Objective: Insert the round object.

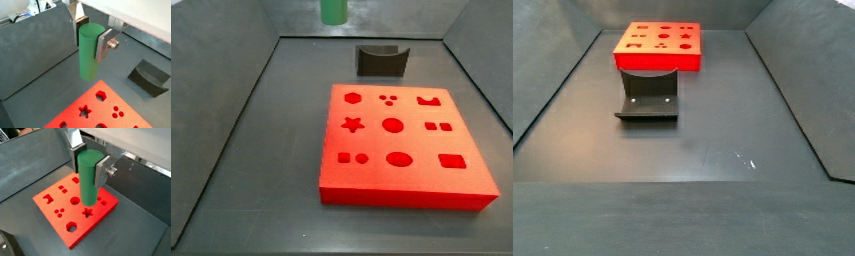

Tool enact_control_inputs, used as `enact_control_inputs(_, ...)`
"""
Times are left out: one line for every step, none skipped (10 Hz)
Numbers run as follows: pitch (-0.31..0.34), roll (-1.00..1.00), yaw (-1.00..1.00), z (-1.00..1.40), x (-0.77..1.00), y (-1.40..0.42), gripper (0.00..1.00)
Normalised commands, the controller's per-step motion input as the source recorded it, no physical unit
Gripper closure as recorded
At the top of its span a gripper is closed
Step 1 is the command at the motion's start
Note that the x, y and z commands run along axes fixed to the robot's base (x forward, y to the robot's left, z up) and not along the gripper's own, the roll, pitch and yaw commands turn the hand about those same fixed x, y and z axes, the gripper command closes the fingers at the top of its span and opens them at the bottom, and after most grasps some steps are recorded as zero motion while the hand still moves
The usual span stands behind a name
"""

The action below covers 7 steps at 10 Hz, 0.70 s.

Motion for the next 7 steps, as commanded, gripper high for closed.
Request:
enact_control_inputs(0.000,0.03,0.00,-0.31,0.48,-0.23,1.00)
enact_control_inputs(0.033,0.18,0.00,-0.20,0.78,-0.46,1.00)
enact_control_inputs(0.071,0.17,0.00,-0.07,0.86,-0.54,1.00)
enact_control_inputs(0.027,0.05,0.10,-0.20,0.81,-0.44,1.00)
enact_control_inputs(-0.023,-0.02,0.22,-0.40,0.58,-0.40,1.00)
enact_control_inputs(-0.081,-0.07,0.39,-0.51,0.37,-0.37,1.00)
enact_control_inputs(-0.054,-0.02,0.53,-0.41,0.11,-0.22,1.00)
